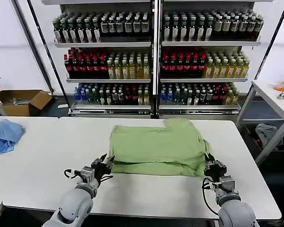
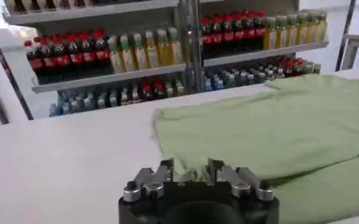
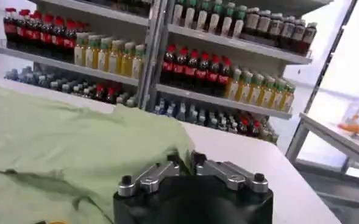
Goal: Fold and organize the clothes.
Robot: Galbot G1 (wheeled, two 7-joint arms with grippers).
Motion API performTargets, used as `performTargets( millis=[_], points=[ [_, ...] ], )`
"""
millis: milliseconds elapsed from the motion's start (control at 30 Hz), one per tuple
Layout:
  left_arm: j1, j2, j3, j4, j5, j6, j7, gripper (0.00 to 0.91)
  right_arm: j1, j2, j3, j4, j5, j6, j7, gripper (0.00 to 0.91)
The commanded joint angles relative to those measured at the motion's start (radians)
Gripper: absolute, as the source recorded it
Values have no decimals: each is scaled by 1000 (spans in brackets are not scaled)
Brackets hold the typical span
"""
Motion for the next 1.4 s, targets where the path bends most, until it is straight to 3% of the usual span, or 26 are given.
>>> performTargets(
  millis=[33,200,400,433,467,500,533,600,800,1167,1400],
  points=[
    [91,6,-36,-58,3,-10,-20,907,-133,22,61,90,-3,-1,8,907],
    [113,9,-35,-44,-2,-11,-24,907,-207,57,82,112,25,-24,40,907],
    [75,-11,-23,-5,-9,1,-36,907,-175,67,74,78,120,-93,72,907],
    [73,-13,-20,-5,-10,1,-36,685,-168,67,71,73,131,-103,74,907],
    [73,-14,-17,-5,-10,1,-36,564,-157,67,67,60,151,-111,75,766],
    [70,-15,-12,-2,-10,1,-35,282,-136,67,58,44,173,-119,78,464],
    [68,-16,-9,1,-12,1,-35,30,-124,67,52,28,190,-124,80,40],
    [60,-18,-2,15,-12,0,-37,20,-106,67,40,17,229,-131,92,0],
    [45,-20,8,37,-12,-5,-46,20,-71,60,18,-5,263,-137,99,0],
    [43,-20,9,44,-53,3,-15,20,-48,38,-2,-33,286,-130,91,0],
    [60,-19,-16,15,-161,23,3,20,-87,16,25,29,298,-123,86,0]
  ],
)
